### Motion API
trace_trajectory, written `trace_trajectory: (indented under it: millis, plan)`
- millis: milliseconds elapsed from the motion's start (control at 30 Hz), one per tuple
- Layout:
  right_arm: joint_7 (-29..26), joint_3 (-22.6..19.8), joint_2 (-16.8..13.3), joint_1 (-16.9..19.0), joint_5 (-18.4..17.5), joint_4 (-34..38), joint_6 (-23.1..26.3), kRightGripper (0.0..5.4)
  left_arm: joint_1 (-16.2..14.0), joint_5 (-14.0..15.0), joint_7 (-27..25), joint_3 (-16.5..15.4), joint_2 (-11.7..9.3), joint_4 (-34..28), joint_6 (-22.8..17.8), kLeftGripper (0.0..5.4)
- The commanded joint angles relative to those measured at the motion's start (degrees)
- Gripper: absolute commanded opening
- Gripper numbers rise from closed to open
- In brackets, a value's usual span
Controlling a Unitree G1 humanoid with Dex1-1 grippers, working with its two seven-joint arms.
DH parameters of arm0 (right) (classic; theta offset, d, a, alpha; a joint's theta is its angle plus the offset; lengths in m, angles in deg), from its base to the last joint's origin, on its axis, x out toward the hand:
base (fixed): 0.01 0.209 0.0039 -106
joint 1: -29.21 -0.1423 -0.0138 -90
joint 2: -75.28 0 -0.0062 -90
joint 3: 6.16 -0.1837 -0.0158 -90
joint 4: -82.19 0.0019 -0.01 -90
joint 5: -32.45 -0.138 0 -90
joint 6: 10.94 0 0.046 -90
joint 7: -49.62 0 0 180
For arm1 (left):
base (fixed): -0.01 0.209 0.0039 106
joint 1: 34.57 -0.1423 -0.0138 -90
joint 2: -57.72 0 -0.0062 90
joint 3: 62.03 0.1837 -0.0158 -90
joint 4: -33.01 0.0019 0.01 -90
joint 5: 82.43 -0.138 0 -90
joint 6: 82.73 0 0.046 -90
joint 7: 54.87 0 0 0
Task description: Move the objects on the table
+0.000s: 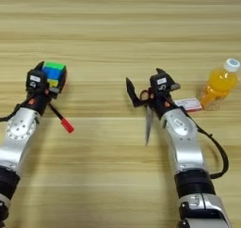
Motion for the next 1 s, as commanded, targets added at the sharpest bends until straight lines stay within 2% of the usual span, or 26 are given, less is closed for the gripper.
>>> trace_trajectory:
  millis: [33, 267, 533, 733, 1000]
  plan:
    - [0.60, -0.40, -0.40, -0.91, -0.35, 0.71, 1.06, 5.40, 0.59, 0.33, -2.86, 1.35, 0.39, 0.62, -1.70, 3.22]
    - [0.93, -0.38, -0.42, -0.86, -0.40, 0.85, 1.11, 5.40, 0.65, 1.20, -7.19, 2.75, 1.04, 0.77, -3.30, 3.22]
    - [1.11, -0.47, -0.47, -0.96, -0.40, 0.63, 1.05, 5.40, 1.67, 3.91, -11.95, 2.70, 2.07, 2.61, -5.12, 3.22]
    - [1.23, -0.51, -0.44, -0.94, -0.41, 0.69, 1.08, 5.40, 2.11, 3.79, -14.97, 4.41, 2.43, 3.07, -6.21, 3.22]
    - [1.31, -0.50, -0.34, -1.02, -0.40, 0.80, 1.17, 5.40, 3.84, 5.66, -16.86, 3.15, 3.33, 8.60, -7.09, 3.22]
